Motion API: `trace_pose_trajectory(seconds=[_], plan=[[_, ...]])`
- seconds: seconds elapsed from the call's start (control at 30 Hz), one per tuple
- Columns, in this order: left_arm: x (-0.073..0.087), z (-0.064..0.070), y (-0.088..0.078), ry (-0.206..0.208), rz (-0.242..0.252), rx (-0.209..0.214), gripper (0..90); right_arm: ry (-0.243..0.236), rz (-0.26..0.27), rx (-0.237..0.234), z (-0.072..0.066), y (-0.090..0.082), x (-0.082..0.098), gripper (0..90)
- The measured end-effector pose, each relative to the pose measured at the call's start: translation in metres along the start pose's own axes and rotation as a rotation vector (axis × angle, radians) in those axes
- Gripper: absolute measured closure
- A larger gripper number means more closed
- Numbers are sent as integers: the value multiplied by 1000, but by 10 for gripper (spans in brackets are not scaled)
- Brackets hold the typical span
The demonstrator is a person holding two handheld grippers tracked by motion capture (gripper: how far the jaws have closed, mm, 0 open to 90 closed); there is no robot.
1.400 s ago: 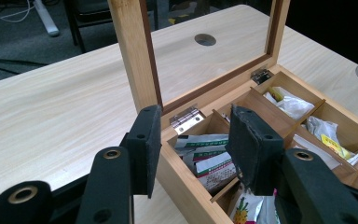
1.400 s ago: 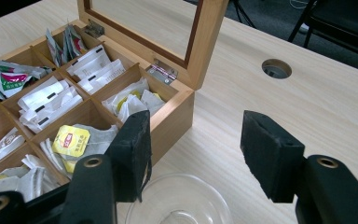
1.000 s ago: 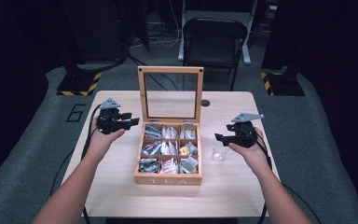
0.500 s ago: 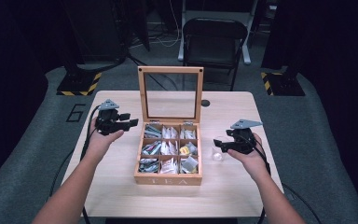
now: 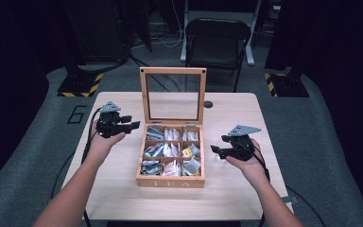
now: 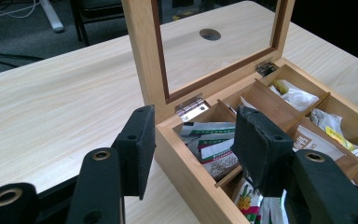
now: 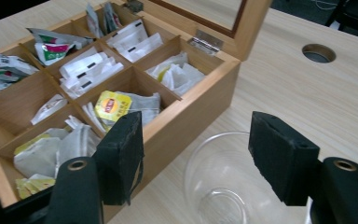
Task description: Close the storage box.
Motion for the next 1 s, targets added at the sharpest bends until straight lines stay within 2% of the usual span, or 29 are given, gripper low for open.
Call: trace_pose_trajectory(seconds=[0.37,0.83,1.0], plan=[[1,0,0,-1,-2,-1,487,-28,8,-63,-20,7,3,418],[1,1,0,-2,0,-3,487,-54,-4,-82,-38,16,8,480],[1,1,1,-2,-3,-3,487,-60,-3,-112,-43,18,8,533]])
Point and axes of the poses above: each handheld gripper's, and its own axes: y roughly forward along the jaws, x roughly out of its underside, z roughly to its right, the point moved 3 cm from there along y, roughly forward along the jaws, and after that the axes turned 15 degrees about -z, right-handed, at the moved point
